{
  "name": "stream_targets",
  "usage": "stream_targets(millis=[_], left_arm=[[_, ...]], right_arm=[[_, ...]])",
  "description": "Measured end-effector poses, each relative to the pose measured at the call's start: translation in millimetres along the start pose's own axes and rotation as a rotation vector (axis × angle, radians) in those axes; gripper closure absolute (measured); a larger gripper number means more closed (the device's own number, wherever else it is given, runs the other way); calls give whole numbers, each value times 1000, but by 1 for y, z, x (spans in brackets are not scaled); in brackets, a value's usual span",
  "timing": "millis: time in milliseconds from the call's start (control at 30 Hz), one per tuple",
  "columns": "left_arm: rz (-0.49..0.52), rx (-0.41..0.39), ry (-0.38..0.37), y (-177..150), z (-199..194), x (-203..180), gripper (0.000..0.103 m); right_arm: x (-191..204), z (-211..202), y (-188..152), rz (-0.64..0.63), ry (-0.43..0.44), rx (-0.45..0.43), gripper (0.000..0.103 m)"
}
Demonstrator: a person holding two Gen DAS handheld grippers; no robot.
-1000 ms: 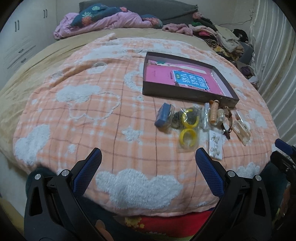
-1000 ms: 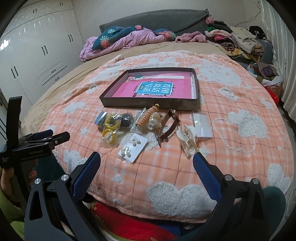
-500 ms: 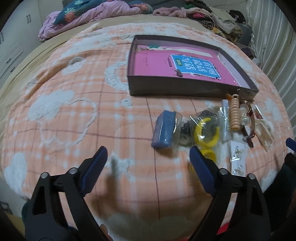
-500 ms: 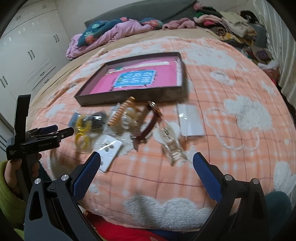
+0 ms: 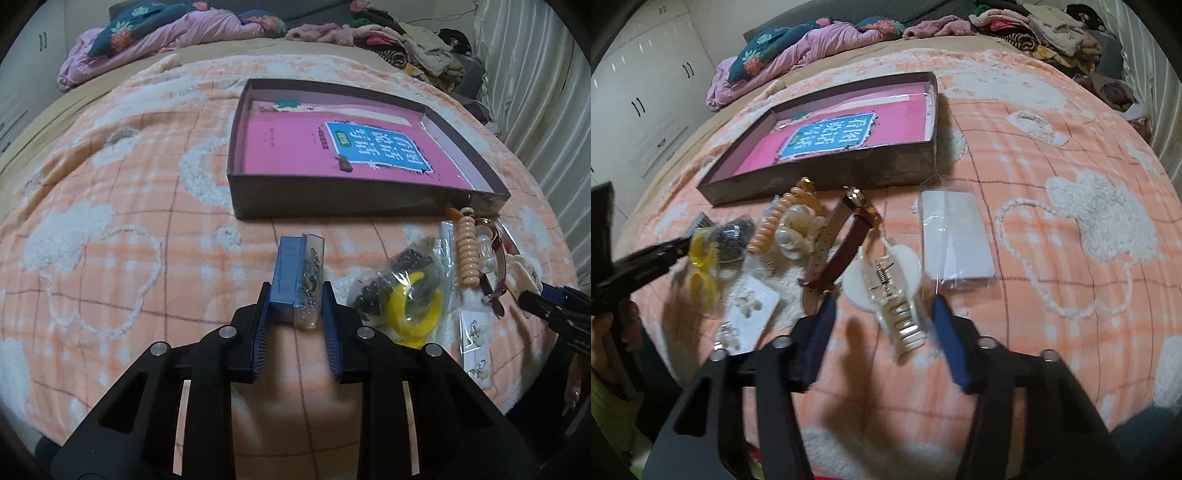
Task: Organize jewelry
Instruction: 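Put the blue comb in the pink box with left tool while right releases clip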
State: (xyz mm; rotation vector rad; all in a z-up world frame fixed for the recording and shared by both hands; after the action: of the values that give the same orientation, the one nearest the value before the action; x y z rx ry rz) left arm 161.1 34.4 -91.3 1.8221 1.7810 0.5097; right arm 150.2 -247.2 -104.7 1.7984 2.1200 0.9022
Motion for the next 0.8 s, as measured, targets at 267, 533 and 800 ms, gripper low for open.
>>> stream_targets(millis=[267, 533, 800], left_arm=[[-41, -68, -13, 12, -23, 16, 85], [-65, -123, 12, 40, -38, 30, 85], [-48, -151, 15, 72, -29, 22, 85]], right_arm=[[2, -24, 4, -7, 56, -86, 77], [16, -63, 30, -35, 121, -210, 78], [12, -62, 71, -30, 117, -274, 78]])
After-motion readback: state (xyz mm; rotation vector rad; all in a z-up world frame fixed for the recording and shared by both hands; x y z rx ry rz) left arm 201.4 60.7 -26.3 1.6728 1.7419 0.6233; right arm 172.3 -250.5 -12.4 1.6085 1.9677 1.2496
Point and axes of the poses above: each gripper's, at about its wrist camera, not at the fingertips, and z roughly the way its jaws point, x to its left, y to its top, the point moved 3 cm from there along z, roughly the way its jaws point, and after that the axes turned 3 degrees about -x, right-handed, at the moved point
